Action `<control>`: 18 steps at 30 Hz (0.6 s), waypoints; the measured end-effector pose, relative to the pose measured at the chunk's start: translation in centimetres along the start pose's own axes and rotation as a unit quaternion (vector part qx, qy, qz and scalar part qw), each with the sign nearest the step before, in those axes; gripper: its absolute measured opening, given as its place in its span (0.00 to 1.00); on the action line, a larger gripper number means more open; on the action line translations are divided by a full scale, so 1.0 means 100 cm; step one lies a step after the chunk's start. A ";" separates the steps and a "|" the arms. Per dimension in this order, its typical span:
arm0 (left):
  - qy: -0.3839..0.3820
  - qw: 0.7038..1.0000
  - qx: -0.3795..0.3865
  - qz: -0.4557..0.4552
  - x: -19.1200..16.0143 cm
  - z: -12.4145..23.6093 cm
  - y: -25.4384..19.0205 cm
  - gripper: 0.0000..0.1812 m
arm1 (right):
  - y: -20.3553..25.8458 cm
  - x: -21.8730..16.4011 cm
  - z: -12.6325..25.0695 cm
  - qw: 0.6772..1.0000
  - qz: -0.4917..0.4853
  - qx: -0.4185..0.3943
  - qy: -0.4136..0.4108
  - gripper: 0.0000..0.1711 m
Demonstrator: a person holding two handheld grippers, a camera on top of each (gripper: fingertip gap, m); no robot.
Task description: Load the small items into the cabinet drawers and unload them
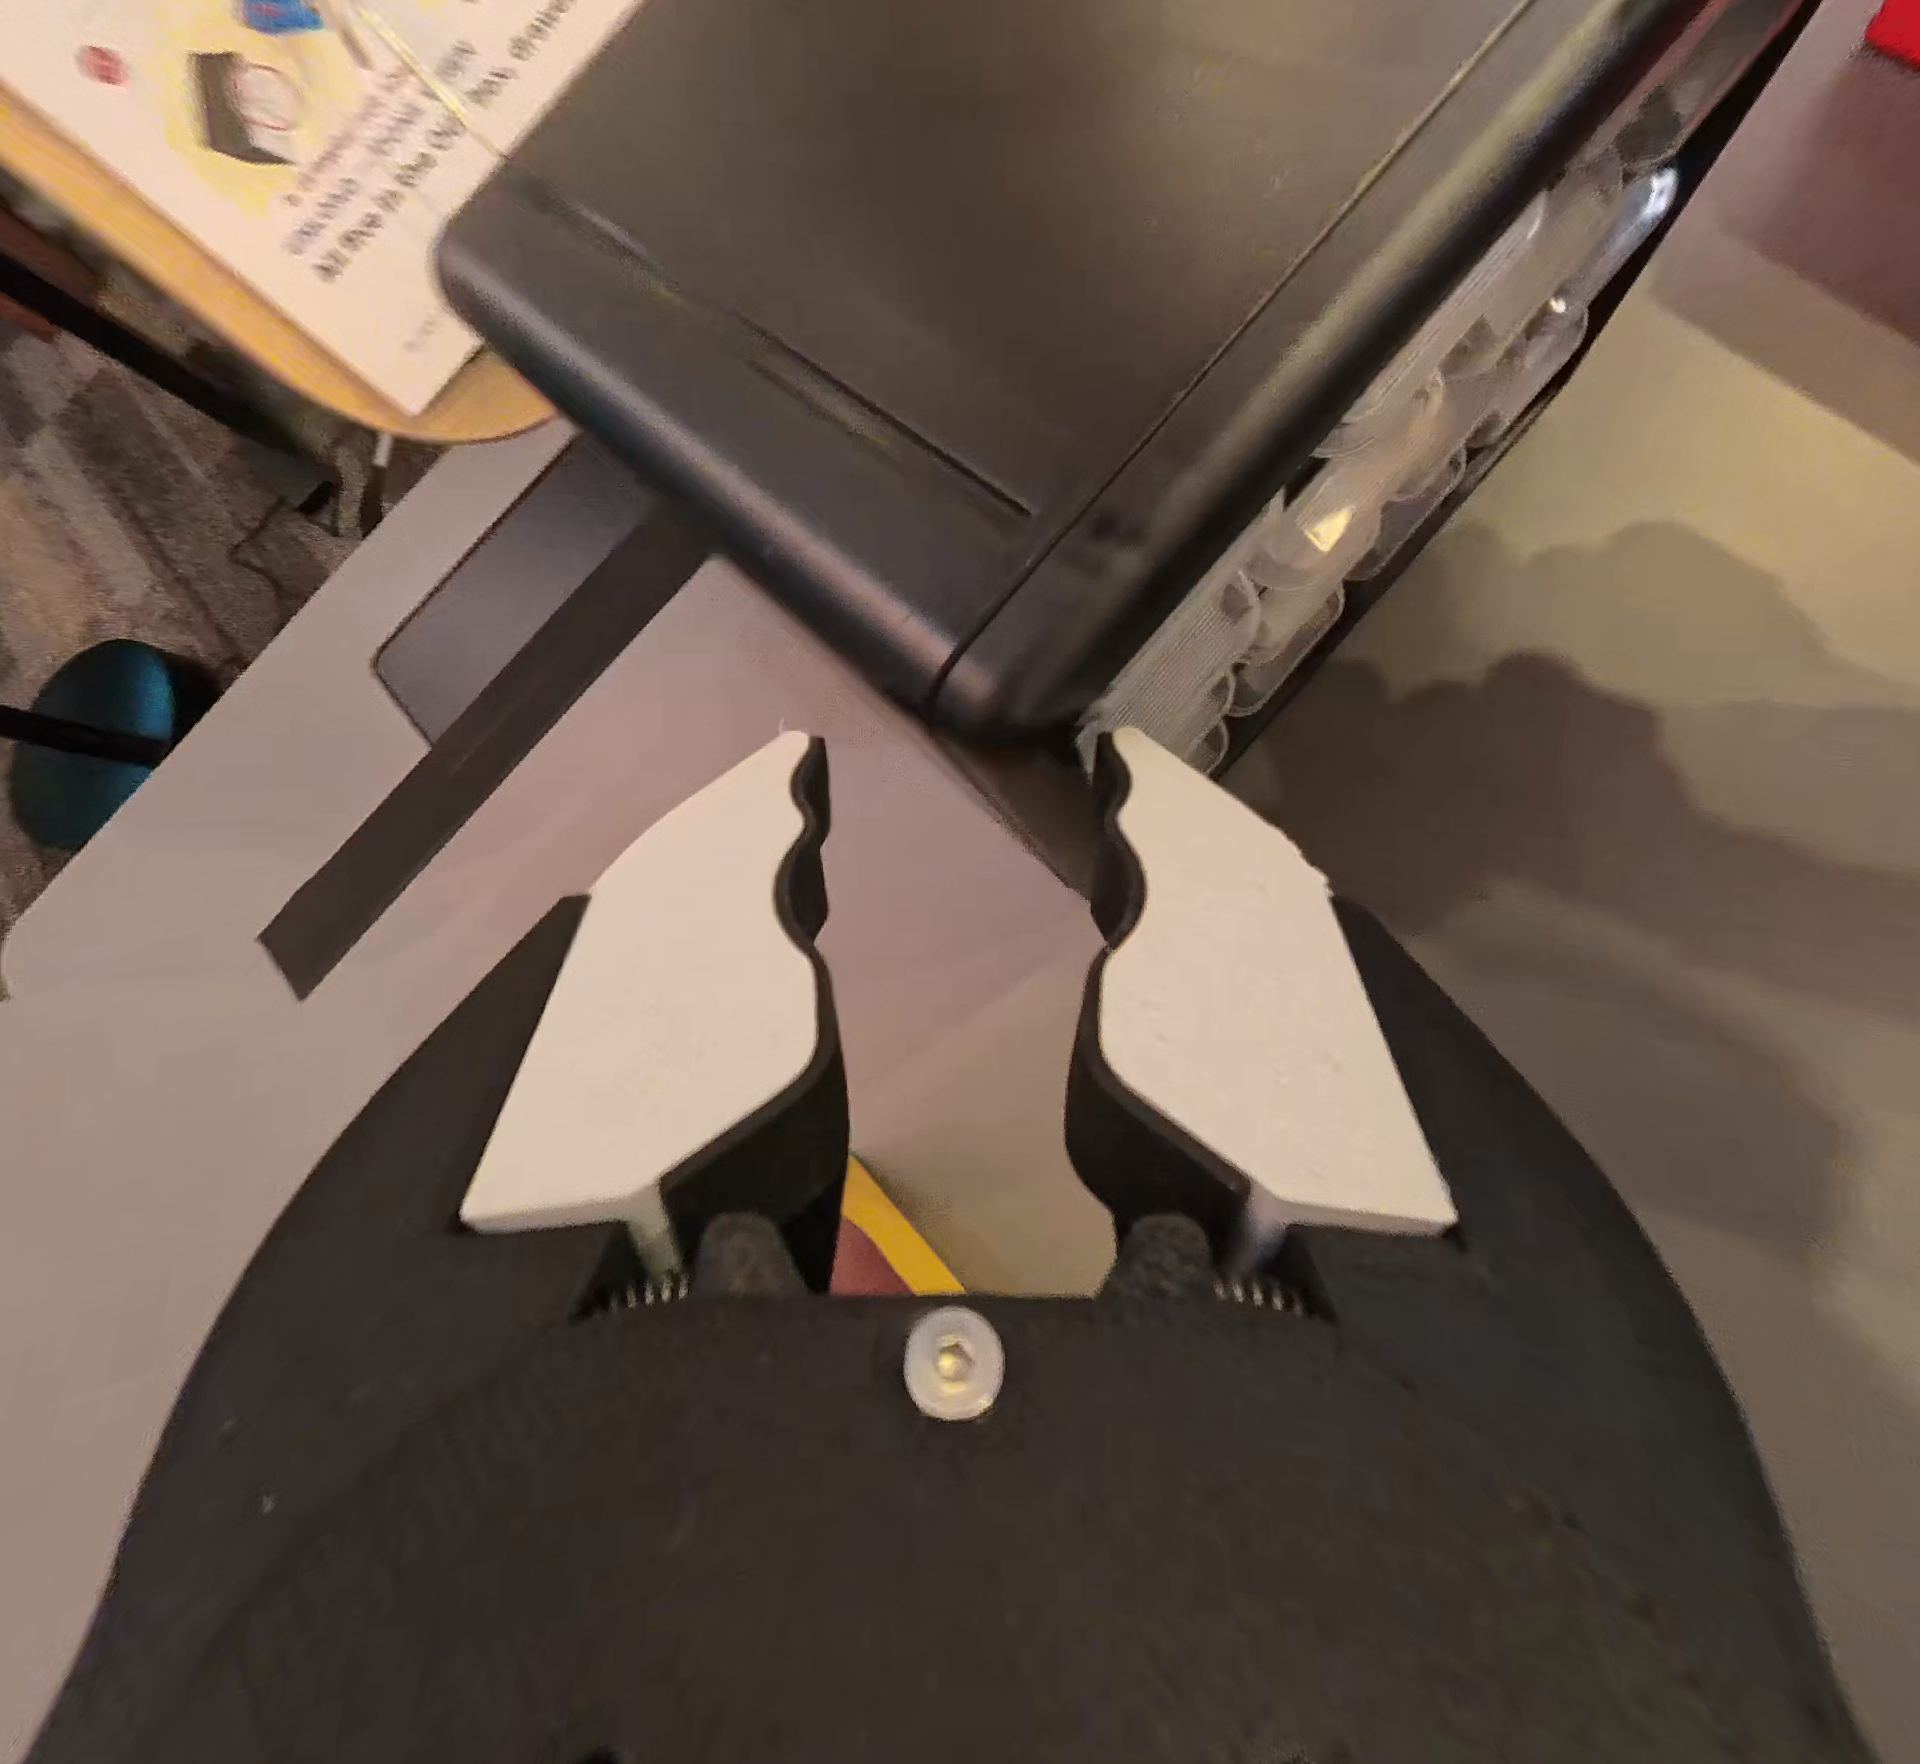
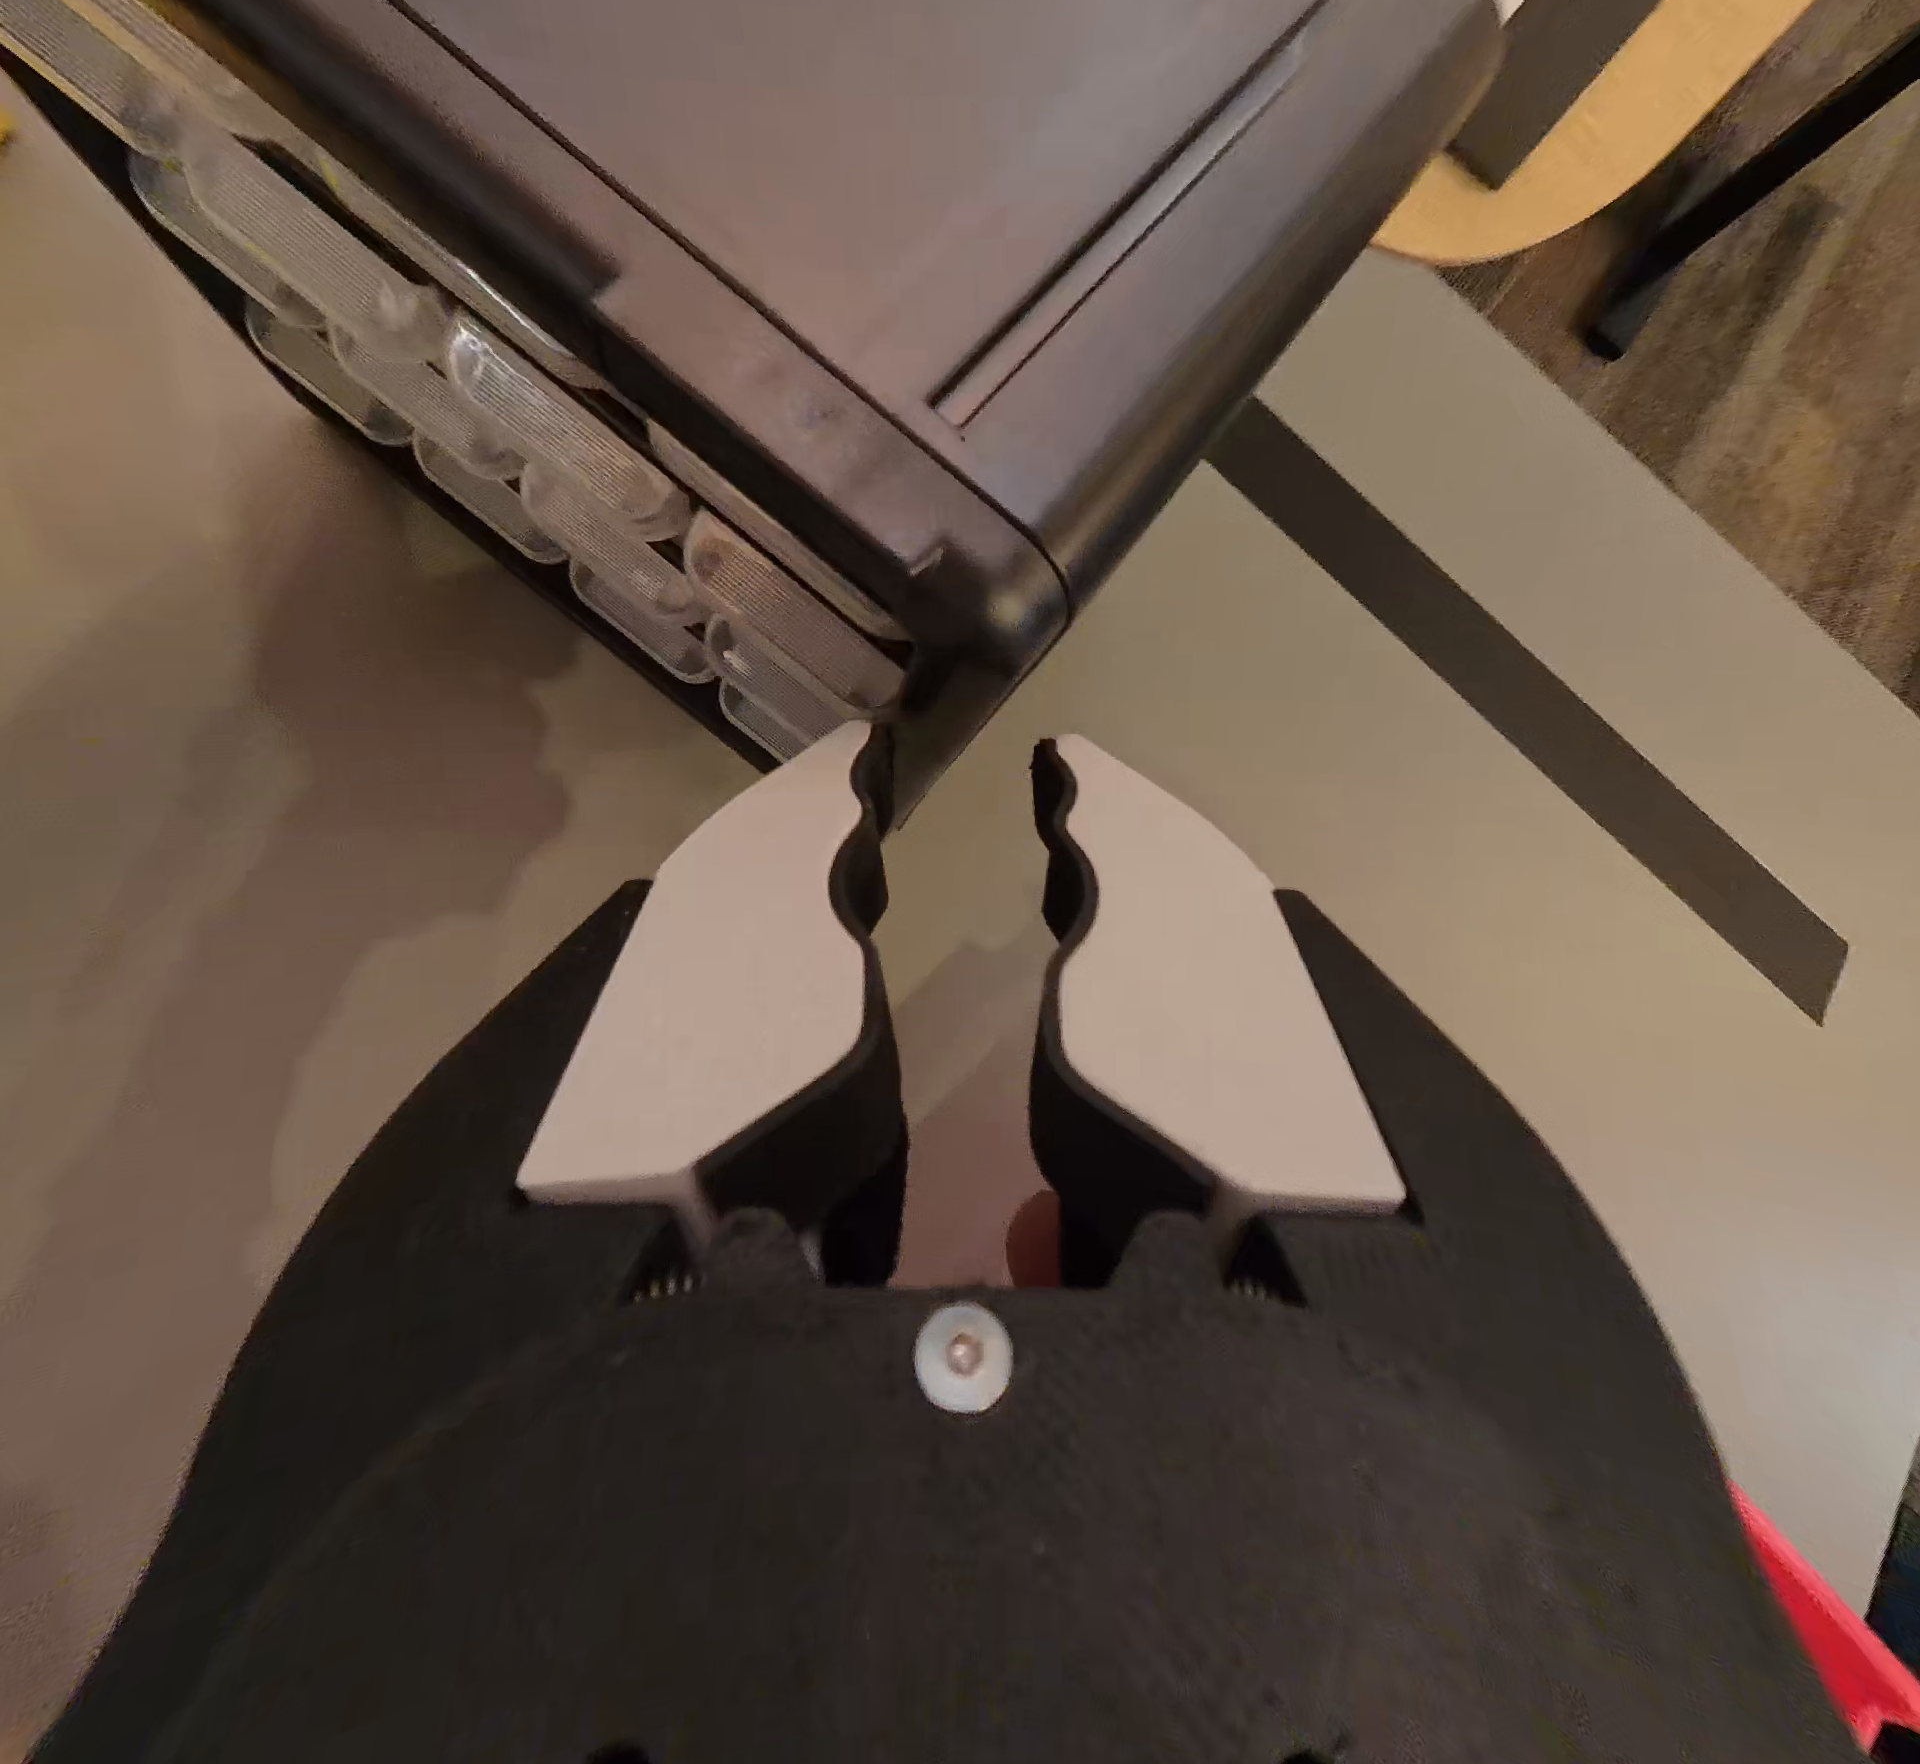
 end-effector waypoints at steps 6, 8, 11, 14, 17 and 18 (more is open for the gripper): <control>-0.053 0.998 0.011 0.011 -0.020 0.061 -0.002 0.27 | 0.030 0.007 0.043 0.998 0.006 0.003 -0.056 0.21; -0.061 0.998 0.023 0.008 -0.038 0.077 -0.005 0.26 | 0.050 0.004 0.052 0.998 0.011 0.019 -0.064 0.23; -0.078 0.997 0.011 0.026 -0.061 0.096 -0.027 0.27 | 0.082 -0.005 0.052 0.997 0.020 0.036 -0.059 0.26; -0.096 0.993 -0.036 0.058 -0.072 0.095 -0.078 0.32 | 0.118 -0.016 0.042 0.997 0.021 0.061 -0.054 0.29; -0.102 0.991 -0.040 0.077 -0.076 0.074 -0.123 0.33 | 0.149 -0.031 0.022 0.996 0.029 0.079 -0.031 0.37; -0.109 0.989 -0.044 0.092 -0.074 0.065 -0.136 0.32 | 0.160 -0.035 0.017 0.995 0.030 0.089 -0.027 0.36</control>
Point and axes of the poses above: each gripper's, where its closed fingertips meet, z back along the fingers, x out of its top, y = z × x across the jaws, the point moved 1 cm from there along z, back along the fingers, and after that the axes turned 8 degrees about z, right-handed, at the moved point
